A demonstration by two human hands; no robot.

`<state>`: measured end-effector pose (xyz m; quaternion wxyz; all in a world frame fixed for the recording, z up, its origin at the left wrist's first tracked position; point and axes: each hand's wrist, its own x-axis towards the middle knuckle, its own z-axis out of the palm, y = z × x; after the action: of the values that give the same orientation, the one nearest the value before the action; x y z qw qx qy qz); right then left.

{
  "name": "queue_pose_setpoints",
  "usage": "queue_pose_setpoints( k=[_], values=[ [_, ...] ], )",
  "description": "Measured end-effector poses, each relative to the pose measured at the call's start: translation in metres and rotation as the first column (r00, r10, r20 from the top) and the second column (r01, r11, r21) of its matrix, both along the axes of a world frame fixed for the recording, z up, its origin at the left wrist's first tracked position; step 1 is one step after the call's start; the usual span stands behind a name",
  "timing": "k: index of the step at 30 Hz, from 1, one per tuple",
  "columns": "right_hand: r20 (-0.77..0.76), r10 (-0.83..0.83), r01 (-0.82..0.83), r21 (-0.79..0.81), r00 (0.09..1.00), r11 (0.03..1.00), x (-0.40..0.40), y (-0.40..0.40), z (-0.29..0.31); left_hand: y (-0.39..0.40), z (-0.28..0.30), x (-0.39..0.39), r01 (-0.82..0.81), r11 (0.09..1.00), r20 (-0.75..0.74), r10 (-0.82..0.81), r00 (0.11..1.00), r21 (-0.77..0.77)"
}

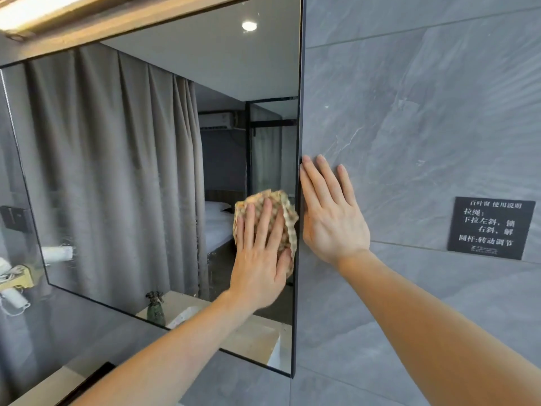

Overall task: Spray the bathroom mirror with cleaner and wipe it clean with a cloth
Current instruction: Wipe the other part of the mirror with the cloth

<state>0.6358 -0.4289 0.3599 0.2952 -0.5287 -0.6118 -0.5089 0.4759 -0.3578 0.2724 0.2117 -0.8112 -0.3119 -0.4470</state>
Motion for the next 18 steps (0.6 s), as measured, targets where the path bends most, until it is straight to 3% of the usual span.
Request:
queue_pose_setpoints(
  k=[3, 8, 10, 15, 18],
  values=[
    [0.005, -0.007, 0.007, 0.010, 1.000, 1.000, 0.000, 0.001, -0.001, -0.002, -0.077, -0.006, -0.022, 0.999, -0.091, 0.026, 0.996, 0.036],
    [0.009, -0.018, 0.018, 0.024, 1.000, 1.000, 0.000, 0.001, -0.001, -0.010, -0.191, -0.026, -0.124, 0.992, -0.414, 0.112, 0.903, -0.002],
    [0.011, -0.023, 0.023, 0.023, 1.000, 0.999, 0.000, 0.001, -0.001, -0.012, -0.202, -0.031, -0.140, 0.988, -0.453, 0.097, 0.886, -0.062],
    [0.015, -0.038, 0.038, 0.020, 0.999, 0.999, 0.000, -0.001, 0.000, -0.002, -0.188, -0.044, -0.113, 0.993, -0.502, 0.082, 0.861, -0.033],
    [0.012, -0.040, 0.040, 0.030, 0.999, 0.999, 0.000, 0.000, 0.000, 0.018, -0.148, -0.054, -0.130, 0.991, -0.389, 0.106, 0.915, -0.036]
  ],
)
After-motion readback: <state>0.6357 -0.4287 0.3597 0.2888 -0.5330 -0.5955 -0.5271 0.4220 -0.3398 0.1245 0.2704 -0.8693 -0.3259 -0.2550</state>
